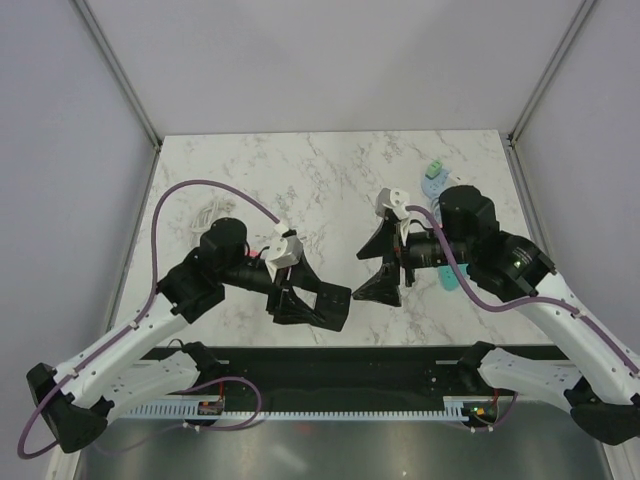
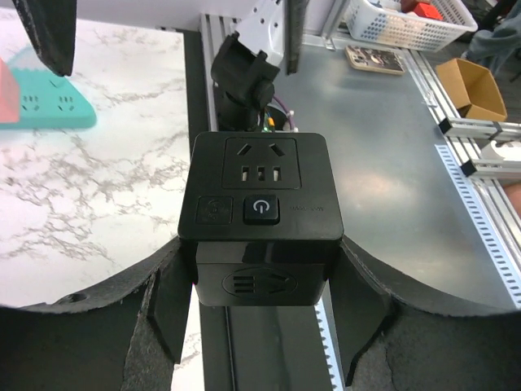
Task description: Insert the plug
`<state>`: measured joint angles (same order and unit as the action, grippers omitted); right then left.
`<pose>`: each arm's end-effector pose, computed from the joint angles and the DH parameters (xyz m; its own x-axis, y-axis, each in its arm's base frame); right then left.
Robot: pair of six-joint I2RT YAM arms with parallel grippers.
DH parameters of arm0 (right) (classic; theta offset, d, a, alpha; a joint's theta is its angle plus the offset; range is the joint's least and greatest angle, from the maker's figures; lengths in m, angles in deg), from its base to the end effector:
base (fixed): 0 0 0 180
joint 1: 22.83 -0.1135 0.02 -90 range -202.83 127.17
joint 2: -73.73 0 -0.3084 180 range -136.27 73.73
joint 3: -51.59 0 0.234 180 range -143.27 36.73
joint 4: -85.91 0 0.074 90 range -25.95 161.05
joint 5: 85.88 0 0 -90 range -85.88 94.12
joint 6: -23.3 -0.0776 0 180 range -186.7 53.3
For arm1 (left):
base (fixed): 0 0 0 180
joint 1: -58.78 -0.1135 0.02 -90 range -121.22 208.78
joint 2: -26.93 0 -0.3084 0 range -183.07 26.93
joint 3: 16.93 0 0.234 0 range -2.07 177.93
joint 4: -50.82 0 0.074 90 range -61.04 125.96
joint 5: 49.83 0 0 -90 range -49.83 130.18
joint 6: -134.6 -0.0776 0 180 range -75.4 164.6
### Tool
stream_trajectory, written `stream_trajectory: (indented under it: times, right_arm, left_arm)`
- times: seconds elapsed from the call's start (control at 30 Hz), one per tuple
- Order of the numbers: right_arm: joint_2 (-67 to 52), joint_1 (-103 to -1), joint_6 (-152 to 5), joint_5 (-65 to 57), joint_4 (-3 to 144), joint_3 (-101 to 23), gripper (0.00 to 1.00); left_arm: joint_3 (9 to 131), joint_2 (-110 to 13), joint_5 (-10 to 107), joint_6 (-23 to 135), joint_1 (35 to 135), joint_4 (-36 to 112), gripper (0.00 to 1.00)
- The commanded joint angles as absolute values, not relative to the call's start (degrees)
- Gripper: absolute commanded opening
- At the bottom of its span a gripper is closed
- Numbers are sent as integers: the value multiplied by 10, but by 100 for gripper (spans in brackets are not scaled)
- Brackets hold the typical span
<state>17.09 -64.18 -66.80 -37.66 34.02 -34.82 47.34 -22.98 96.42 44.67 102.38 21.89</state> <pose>0.0977 0.1549 0.4376 -0.2843 -0.2485 -0.9260 -0.9555 0.1524 0.2525 0.0724 -0.1580 0.3780 -0.1834 0.1737 -0.9676 0.9657 -0.1524 -0.2103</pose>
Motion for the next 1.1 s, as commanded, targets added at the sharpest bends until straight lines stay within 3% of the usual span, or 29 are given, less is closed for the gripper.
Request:
stream_trajectory:
  times: [0.0,0.53,0.67,0.73,0.77,0.87,0.9,0.97,1.03,1.07]
  right_arm:
    - [148,-658,-635,-436,307,-374,98]
    - [48,-771,-647,-324,301,-393,95]
    - [44,-778,-644,-314,304,-385,78]
    - [46,-778,-643,-301,305,-379,59]
    - [49,-779,-642,-297,306,-376,39]
    - [60,-779,-644,-279,308,-366,0]
    - [63,-779,-655,-273,311,-361,0]
    - [79,-779,-666,-249,323,-342,0]
    - [91,-779,-701,-226,341,-320,0]
    - [103,-779,-713,-198,346,-313,0]
  left_arm:
    - [487,-235,1001,457,1020,215,2]
    - [490,-261,1003,428,1020,212,2]
    - [491,-263,1004,422,1020,212,2]
    - [492,-263,1004,419,1020,211,2]
    - [493,-263,1001,420,1019,212,4]
    - [494,-255,959,423,1020,211,46]
    - [495,-253,935,425,1020,211,62]
    - [498,-248,919,423,1020,212,67]
    - [504,-243,884,433,1020,211,77]
    - [508,-244,848,435,1019,208,87]
